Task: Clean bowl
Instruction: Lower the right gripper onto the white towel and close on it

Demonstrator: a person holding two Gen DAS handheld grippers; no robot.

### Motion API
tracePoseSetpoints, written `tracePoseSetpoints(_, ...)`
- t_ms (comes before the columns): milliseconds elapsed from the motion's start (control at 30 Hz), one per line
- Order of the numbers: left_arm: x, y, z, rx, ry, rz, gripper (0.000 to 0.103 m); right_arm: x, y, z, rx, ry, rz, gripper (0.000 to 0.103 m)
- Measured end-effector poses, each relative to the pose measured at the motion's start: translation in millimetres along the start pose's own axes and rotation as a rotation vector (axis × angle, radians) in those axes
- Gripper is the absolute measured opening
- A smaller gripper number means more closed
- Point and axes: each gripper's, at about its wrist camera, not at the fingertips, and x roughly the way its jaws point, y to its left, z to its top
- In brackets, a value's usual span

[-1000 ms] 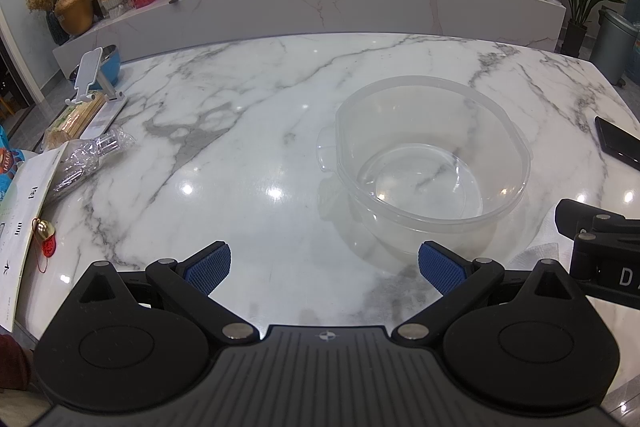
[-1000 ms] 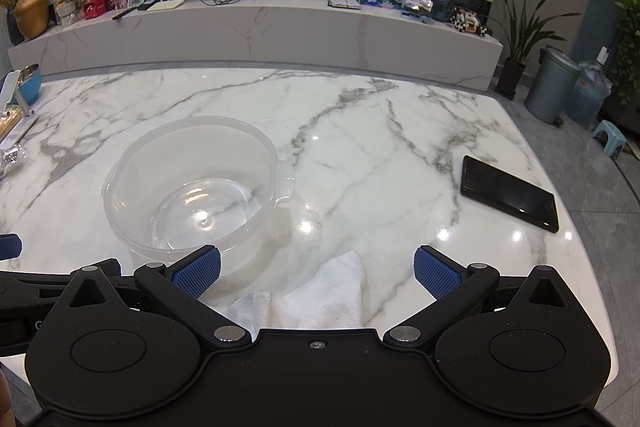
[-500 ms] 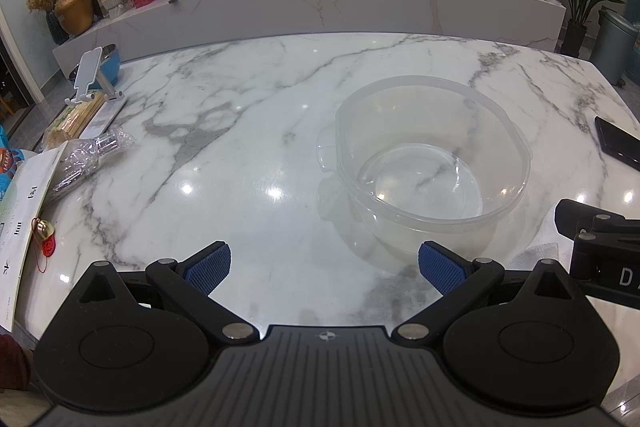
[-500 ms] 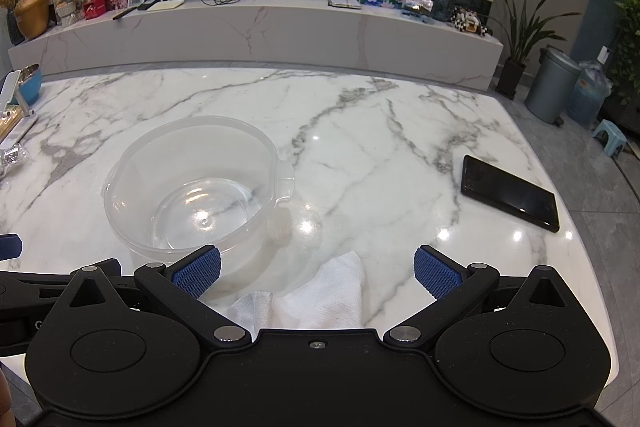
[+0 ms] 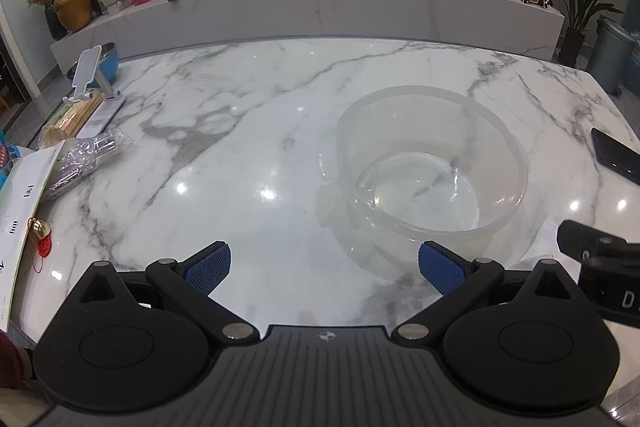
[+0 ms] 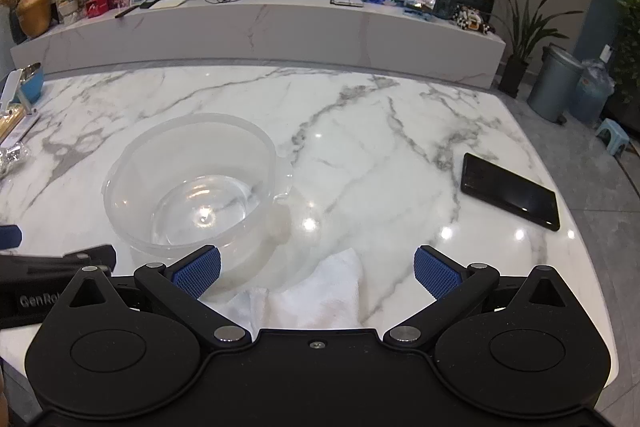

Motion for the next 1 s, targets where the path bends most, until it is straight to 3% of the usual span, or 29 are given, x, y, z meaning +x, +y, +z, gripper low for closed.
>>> tracePoseSetpoints(400,4,-1,1,0.010,0.004,0.002,0.102,22,8,-27,-0.120,0.126,0.090,0.102)
tracePoseSetpoints(533,5,-2,0,0.013,0.008,0.001,0.102,33,13,-37,-0.158,0.181,0.115,0.091)
tracePoseSetpoints(700,3,-3,-1,0.020,0.005,-0.005,0.102,31,19,-44,-0.179,0.214,0.168,0.089)
tracePoseSetpoints(867,3,-2,-1,0.019,0.007,-0.019,0.102,41,21,-47,-0.165,0.265,0.209,0.070)
tracePoseSetpoints(933,3,0,0,0.019,0.006,-0.036,0.101,47,21,-50,-0.157,0.290,0.214,0.054)
tracePoseSetpoints(1000,3,1,1,0.020,0.009,-0.045,0.101,48,22,-50,-0.163,0.289,0.211,0.045)
